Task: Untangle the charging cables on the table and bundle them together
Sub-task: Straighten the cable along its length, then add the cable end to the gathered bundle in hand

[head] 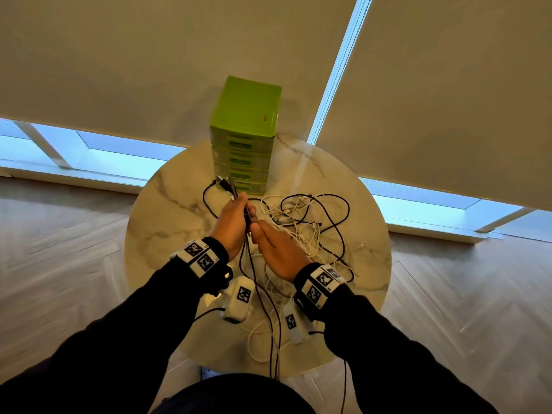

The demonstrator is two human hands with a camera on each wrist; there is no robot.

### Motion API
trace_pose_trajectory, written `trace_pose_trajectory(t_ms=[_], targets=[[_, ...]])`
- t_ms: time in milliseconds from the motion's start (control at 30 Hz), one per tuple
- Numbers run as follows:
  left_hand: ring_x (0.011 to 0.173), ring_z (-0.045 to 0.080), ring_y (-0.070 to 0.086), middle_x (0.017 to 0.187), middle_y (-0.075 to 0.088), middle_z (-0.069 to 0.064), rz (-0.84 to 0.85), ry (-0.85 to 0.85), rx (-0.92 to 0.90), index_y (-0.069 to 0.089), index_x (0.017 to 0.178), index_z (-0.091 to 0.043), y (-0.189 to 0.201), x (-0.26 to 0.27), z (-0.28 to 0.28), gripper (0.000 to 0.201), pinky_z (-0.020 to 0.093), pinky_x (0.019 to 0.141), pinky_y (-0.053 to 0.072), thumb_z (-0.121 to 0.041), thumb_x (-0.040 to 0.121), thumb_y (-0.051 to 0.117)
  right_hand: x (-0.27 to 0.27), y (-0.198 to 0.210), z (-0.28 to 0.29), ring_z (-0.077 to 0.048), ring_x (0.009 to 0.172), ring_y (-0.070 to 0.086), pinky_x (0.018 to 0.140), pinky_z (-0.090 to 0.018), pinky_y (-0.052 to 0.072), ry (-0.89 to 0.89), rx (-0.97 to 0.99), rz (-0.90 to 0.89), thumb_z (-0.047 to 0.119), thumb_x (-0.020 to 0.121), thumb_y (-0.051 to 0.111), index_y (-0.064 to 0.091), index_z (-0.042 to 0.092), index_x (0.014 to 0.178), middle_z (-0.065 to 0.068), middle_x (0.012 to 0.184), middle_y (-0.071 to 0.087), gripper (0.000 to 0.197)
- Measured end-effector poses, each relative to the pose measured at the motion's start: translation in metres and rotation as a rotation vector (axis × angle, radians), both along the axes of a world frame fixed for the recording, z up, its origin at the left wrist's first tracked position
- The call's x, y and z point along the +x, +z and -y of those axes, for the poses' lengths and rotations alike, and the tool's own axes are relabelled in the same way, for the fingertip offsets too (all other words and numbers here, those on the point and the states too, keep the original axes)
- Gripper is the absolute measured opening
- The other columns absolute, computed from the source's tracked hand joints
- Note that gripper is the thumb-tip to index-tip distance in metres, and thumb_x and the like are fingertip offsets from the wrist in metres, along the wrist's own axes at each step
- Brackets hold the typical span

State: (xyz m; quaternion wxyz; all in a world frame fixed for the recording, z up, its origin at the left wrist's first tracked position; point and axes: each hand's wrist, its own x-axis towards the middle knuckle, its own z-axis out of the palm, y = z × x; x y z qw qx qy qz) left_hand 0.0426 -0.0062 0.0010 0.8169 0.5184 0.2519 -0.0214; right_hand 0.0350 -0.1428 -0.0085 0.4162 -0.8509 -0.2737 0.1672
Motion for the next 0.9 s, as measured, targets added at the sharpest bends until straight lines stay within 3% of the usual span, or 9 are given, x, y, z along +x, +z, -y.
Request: trace_pose_trajectory(t_ms=[133, 267, 333, 400, 533, 633, 733, 800, 900], targets=[[0.047, 0.010, 0.035, 0.061, 0.038, -0.006, 0.145, 0.073, -0.150, 0.040, 0.077, -0.021, 0.011, 0.008, -0.014, 0.037, 0.024, 0.048, 0.034, -0.036, 0.109, 0.033, 0.003, -0.014, 0.025, -0.006, 0.064, 0.043, 0.069, -0.028, 0.040, 0.104, -0.031, -0.118, 0.042, 0.108, 0.030, 0.047, 0.023, 0.081, 0.010, 0.071, 0.048, 0.037], [0.043, 0.007, 0.024, 0.058, 0.035, -0.009, 0.245, 0.178, -0.277, 0.041, 0.075, -0.022, 0.025, 0.020, -0.046, 0.038, 0.020, 0.040, 0.026, -0.037, 0.109, 0.033, 0.013, -0.046, 0.073, -0.007, 0.067, 0.044, 0.072, -0.031, 0.039, 0.045, -0.160, -0.184, 0.042, 0.107, 0.035, 0.048, 0.029, 0.076, 0.008, 0.072, 0.049, 0.037], [0.044, 0.007, 0.023, 0.057, 0.032, -0.009, 0.272, 0.150, -0.226, 0.041, 0.074, -0.022, 0.031, 0.021, -0.059, 0.039, 0.020, 0.042, 0.025, -0.037, 0.110, 0.032, 0.017, -0.054, 0.092, 0.001, 0.062, 0.045, 0.070, -0.025, 0.038, -0.003, -0.201, -0.192, 0.042, 0.107, 0.038, 0.048, 0.032, 0.075, 0.013, 0.070, 0.050, 0.035], [0.047, 0.007, 0.024, 0.059, 0.032, -0.009, 0.282, 0.057, -0.052, 0.040, 0.075, -0.022, 0.033, 0.019, -0.062, 0.038, 0.020, 0.044, 0.024, -0.036, 0.110, 0.031, 0.028, -0.055, 0.096, 0.001, 0.061, 0.047, 0.068, -0.024, 0.037, -0.063, -0.257, -0.174, 0.041, 0.107, 0.039, 0.047, 0.034, 0.075, 0.012, 0.069, 0.050, 0.033], [0.052, 0.006, 0.031, 0.065, 0.038, -0.006, 0.207, -0.145, 0.373, 0.045, 0.079, -0.021, 0.020, 0.011, -0.036, 0.035, 0.019, 0.049, 0.027, -0.033, 0.110, 0.032, 0.053, -0.037, 0.066, -0.020, 0.068, 0.045, 0.069, -0.032, 0.033, -0.168, -0.318, -0.007, 0.038, 0.107, 0.037, 0.041, 0.029, 0.073, 0.007, 0.066, 0.045, 0.036], [0.056, 0.009, 0.039, 0.069, 0.046, -0.002, 0.081, -0.225, 0.505, 0.054, 0.081, -0.017, 0.001, 0.008, -0.014, 0.038, 0.023, 0.054, 0.032, -0.031, 0.110, 0.034, 0.056, -0.016, 0.034, -0.022, 0.071, 0.048, 0.066, -0.034, 0.034, -0.216, -0.168, 0.042, 0.037, 0.108, 0.036, 0.047, 0.023, 0.080, 0.002, 0.073, 0.052, 0.033], [0.057, 0.013, 0.037, 0.070, 0.049, 0.000, -0.035, -0.271, 0.489, 0.060, 0.083, -0.012, -0.012, 0.005, 0.000, 0.042, 0.031, 0.056, 0.030, -0.033, 0.108, 0.034, 0.045, -0.004, 0.006, -0.021, 0.075, 0.057, 0.069, -0.036, 0.042, -0.175, -0.072, 0.077, 0.036, 0.109, 0.035, 0.057, 0.014, 0.094, -0.002, 0.083, 0.062, 0.034], [0.054, 0.013, 0.033, 0.064, 0.045, -0.001, -0.065, -0.238, 0.393, 0.060, 0.082, -0.011, -0.012, 0.004, 0.004, 0.042, 0.031, 0.054, 0.027, -0.037, 0.106, 0.037, 0.037, -0.004, -0.003, -0.020, 0.080, 0.063, 0.071, -0.036, 0.048, -0.136, -0.065, 0.082, 0.041, 0.108, 0.030, 0.058, 0.015, 0.103, -0.002, 0.091, 0.068, 0.038], [0.053, 0.014, 0.027, 0.058, 0.033, -0.002, -0.055, -0.166, 0.271, 0.051, 0.070, -0.017, -0.009, 0.007, 0.003, 0.038, 0.032, 0.054, 0.023, -0.035, 0.104, 0.045, 0.028, -0.007, -0.002, -0.017, 0.074, 0.061, 0.067, -0.036, 0.046, -0.112, -0.071, 0.122, 0.047, 0.107, 0.026, 0.054, 0.021, 0.102, 0.004, 0.084, 0.064, 0.039]])
